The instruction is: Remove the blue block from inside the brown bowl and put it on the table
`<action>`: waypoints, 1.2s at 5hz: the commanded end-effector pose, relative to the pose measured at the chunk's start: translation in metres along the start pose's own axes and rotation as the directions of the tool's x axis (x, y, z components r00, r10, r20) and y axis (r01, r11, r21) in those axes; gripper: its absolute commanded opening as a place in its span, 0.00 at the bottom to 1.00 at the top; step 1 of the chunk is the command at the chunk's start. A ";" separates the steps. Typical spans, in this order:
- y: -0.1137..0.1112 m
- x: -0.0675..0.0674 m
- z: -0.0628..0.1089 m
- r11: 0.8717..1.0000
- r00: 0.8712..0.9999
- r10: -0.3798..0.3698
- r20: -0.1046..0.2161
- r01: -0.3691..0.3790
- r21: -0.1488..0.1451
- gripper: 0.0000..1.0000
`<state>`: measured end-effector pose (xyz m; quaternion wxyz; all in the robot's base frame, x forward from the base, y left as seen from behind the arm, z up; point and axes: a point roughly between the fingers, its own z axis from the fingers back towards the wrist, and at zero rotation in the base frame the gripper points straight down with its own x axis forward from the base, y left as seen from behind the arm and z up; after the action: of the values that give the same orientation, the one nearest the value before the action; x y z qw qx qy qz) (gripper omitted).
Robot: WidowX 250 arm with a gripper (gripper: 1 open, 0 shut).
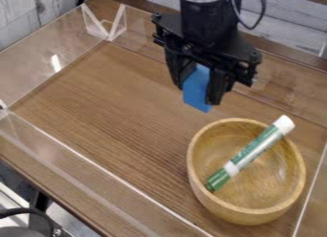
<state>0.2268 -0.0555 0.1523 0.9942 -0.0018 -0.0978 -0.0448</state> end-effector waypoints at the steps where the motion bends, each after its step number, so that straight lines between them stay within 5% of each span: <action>1: -0.001 0.000 0.009 1.000 0.999 -0.020 0.044 0.020 0.005 0.00; 6: -0.012 -0.015 0.009 0.994 0.992 -0.112 0.049 0.111 0.023 0.00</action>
<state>0.2071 -0.0653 0.1477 0.9899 0.0153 -0.1033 -0.0960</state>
